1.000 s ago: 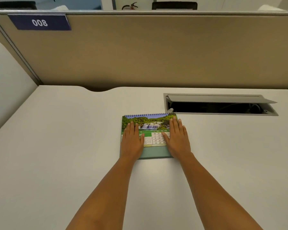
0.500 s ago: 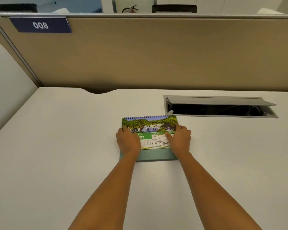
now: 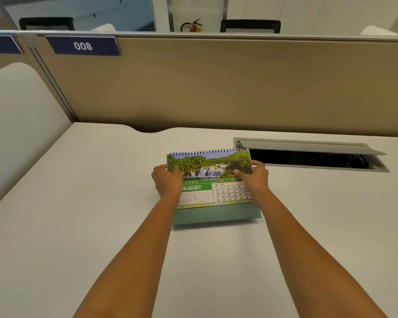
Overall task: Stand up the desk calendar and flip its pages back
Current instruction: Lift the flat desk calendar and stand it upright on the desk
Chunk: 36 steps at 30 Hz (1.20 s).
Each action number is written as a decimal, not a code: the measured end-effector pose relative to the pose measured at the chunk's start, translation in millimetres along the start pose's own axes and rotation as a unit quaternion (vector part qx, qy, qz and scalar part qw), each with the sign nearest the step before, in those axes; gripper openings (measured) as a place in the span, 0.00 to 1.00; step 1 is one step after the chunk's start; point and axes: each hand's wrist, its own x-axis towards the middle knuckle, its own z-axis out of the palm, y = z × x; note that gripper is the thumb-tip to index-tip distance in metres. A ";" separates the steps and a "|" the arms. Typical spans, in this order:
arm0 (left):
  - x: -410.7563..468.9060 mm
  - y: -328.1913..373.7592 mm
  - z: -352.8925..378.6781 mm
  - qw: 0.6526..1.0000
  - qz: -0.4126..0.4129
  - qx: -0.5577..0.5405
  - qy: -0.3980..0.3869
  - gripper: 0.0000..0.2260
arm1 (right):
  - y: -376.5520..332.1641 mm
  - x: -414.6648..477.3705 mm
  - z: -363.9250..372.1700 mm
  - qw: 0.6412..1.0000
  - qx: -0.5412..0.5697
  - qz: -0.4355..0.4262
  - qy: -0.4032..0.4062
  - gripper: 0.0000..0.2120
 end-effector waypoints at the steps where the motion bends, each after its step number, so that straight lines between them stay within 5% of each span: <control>1: 0.7 3.2 -5.8 1.000 0.000 -0.016 0.005 0.14 | -5.2 -2.5 0.5 1.000 0.012 -0.012 -0.004 0.31; 12: -2.4 26.8 -79.1 0.996 0.021 -0.081 0.035 0.16 | -63.9 -47.5 15.8 0.976 0.135 -0.092 -0.142 0.27; 36: 11.7 -0.1 -116.1 0.991 0.047 -0.111 0.063 0.16 | -87.7 -62.4 62.6 0.962 0.115 -0.130 -0.211 0.18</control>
